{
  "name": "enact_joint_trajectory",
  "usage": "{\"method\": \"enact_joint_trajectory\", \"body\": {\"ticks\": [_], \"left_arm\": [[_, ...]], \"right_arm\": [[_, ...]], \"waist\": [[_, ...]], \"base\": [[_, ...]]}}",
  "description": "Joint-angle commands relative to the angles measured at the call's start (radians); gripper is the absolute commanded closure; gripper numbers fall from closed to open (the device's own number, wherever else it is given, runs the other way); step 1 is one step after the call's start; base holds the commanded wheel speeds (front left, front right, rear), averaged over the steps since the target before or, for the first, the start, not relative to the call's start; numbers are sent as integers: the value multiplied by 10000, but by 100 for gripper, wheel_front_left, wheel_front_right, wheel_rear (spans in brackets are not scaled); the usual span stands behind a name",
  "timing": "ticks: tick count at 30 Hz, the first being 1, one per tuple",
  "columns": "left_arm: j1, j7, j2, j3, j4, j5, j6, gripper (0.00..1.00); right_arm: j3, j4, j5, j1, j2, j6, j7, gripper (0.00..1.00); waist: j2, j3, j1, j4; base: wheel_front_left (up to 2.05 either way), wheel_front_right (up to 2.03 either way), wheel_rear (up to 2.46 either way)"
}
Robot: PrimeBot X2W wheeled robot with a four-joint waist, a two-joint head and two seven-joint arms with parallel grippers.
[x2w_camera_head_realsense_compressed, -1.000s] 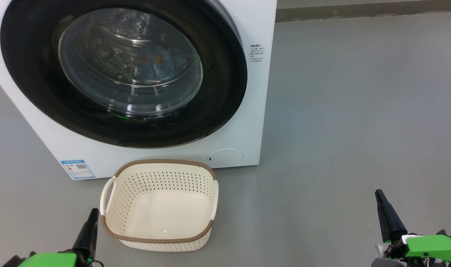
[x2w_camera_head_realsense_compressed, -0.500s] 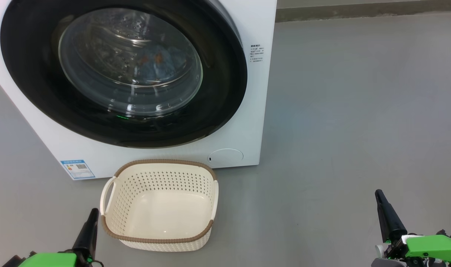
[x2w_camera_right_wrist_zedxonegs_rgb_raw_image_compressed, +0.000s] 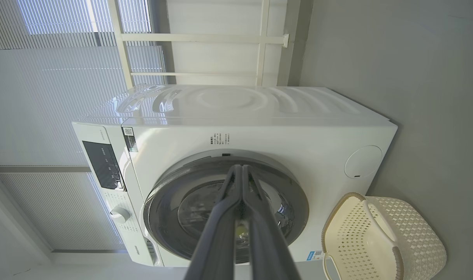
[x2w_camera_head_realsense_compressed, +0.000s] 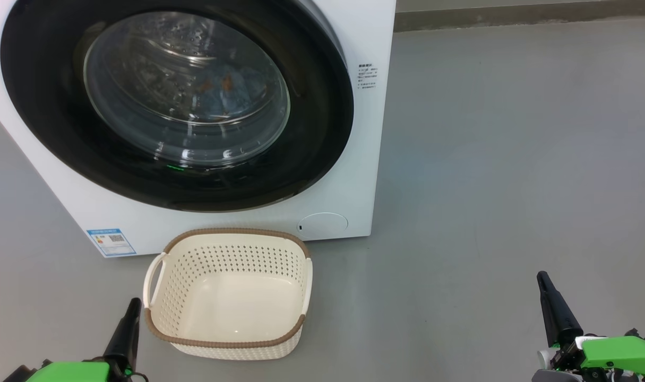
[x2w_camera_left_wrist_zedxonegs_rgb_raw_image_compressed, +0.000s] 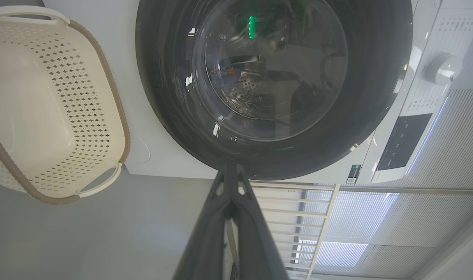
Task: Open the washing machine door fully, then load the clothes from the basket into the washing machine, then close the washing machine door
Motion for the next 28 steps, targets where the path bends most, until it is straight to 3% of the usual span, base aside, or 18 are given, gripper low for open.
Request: {"method": "enact_joint_trajectory", "body": {"ticks": [1, 28], "left_arm": [[-421, 59, 102, 353, -189, -16, -29, 100], [-422, 64, 98, 360, -189, -11, -29, 100]], "right_arm": [[188, -245, -83, -411, -13, 16, 39, 100], [162, -244, -105, -413, 5, 16, 60, 100]], "waist": [[0, 0, 0, 0], [0, 0, 0, 0]], "base": [[0, 0, 0], [0, 0, 0]]}}
